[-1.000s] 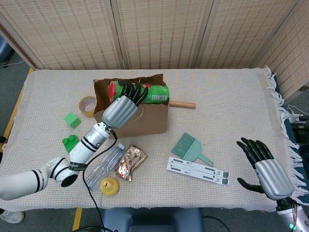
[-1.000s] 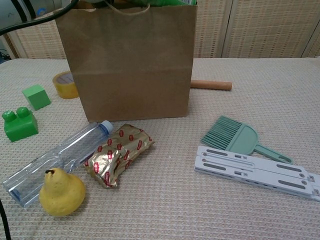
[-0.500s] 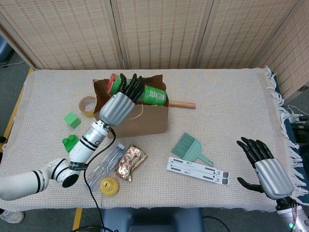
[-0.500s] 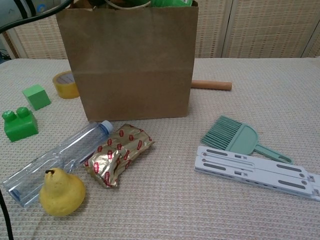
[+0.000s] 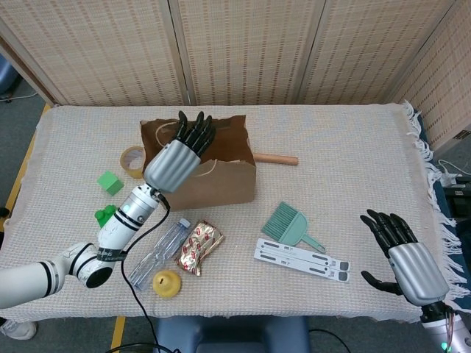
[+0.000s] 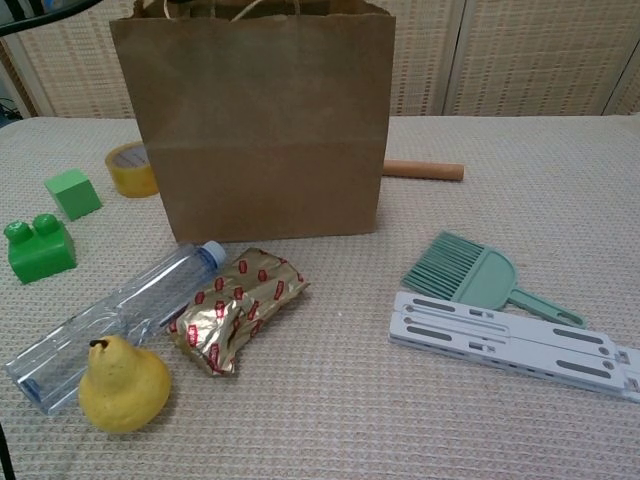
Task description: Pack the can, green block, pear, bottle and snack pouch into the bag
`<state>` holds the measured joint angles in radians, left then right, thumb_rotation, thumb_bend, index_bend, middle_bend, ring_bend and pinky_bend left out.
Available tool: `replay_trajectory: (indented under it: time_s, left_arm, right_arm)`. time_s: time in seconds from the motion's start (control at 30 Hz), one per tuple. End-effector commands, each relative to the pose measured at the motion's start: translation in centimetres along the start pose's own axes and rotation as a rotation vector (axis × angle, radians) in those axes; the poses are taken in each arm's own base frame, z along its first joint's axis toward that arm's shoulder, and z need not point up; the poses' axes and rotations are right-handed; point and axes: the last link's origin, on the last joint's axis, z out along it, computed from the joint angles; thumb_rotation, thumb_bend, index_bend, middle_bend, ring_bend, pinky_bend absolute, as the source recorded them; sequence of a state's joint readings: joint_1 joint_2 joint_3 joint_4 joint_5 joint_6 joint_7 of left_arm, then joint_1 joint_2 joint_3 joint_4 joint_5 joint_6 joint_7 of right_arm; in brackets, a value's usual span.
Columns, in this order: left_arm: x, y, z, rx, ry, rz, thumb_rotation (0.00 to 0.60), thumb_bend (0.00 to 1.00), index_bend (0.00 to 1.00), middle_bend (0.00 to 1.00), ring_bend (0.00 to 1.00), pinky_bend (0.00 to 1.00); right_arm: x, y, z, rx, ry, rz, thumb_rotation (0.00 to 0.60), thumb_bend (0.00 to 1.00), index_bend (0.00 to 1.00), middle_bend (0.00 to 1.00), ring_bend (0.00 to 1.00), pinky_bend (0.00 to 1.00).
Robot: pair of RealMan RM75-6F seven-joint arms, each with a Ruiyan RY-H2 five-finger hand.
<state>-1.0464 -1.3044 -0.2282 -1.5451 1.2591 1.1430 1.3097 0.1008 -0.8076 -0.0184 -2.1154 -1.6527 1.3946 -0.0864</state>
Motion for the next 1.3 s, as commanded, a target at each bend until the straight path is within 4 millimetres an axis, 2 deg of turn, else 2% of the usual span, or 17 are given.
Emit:
replay_trajectory:
  time_s: [0.03,0.23,0.4,0.6,0.67,0.77,0.9,1.0,1.13,1.3]
  left_arm:
    - [-0.4,-0.9,-0.5,0.033,-0.02,-0.013,0.6,0.41,0.05,0.01,0.03,0.21]
    - [-1.7,-3.4,-2.1,0.114,-0.085,-0.046,0.6,0.5,0.05,0.02,0.03,0.21]
    - [-3.0,-5.5,-4.6,0.185,-0.136,-0.086,0.6,0.51,0.05,0.02,0.03,0.2]
    - [-4.8,-7.7,-9.9,0.262,-0.236,-0.181,0.6,0.51,0.06,0.02,0.03,0.2]
    - [-5.1,-7.9,-11.9,0.277,-0.268,-0.238,0.6,0.46,0.06,0.02,0.02,0.2]
    - [-5.7,-7.4,-15.3,0.278,-0.332,-0.331,0.6,0.38,0.06,0.02,0.02,0.2]
    - [-6.8,-6.1,-19.2,0.247,-0.433,-0.428,0.6,0.37,0.04,0.02,0.01,0.19]
    - [-7.6,-4.4,-21.3,0.214,-0.539,-0.535,0.6,0.37,0.02,0.0,0.01,0.19]
    - [-8.3,-2.1,-23.2,0.118,-0.708,-0.624,0.6,0.37,0.0,0.0,0.0,0.17]
    - [-8.5,0.4,-23.5,0.036,-0.784,-0.74,0.6,0.37,0.0,0.0,0.0,0.17]
  right_arm:
    - [0.0,0.0,-0.1,0.003,-0.002,-0.001,0.6,0.1,0.0,0.0,0.0,0.0]
    - [0.0,-0.2,-0.3,0.013,-0.002,0.003,0.6,0.1,0.0,0.0,0.0,0.0]
    - [-0.1,-0.3,-0.4,0.016,-0.007,0.0,0.6,0.1,0.0,0.0,0.0,0.0]
    - [-0.3,-0.4,-0.4,0.019,-0.015,-0.001,0.6,0.1,0.0,0.0,0.0,0.0]
    - [-0.3,-0.5,-0.4,0.02,-0.014,-0.001,0.6,0.1,0.0,0.0,0.0,0.0]
    - [-0.2,-0.6,-0.5,0.024,-0.01,0.002,0.6,0.1,0.0,0.0,0.0,0.0]
    - [-0.2,-0.8,-0.6,0.03,-0.007,0.004,0.6,0.1,0.0,0.0,0.0,0.0]
    - [-0.3,-0.9,-0.6,0.035,-0.012,0.001,0.6,0.1,0.0,0.0,0.0,0.0]
    - [-0.5,-1.0,-0.6,0.037,-0.017,0.0,0.6,0.1,0.0,0.0,0.0,0.0]
    - [-0.7,-0.9,-0.6,0.032,-0.028,0.001,0.6,0.1,0.0,0.0,0.0,0.0]
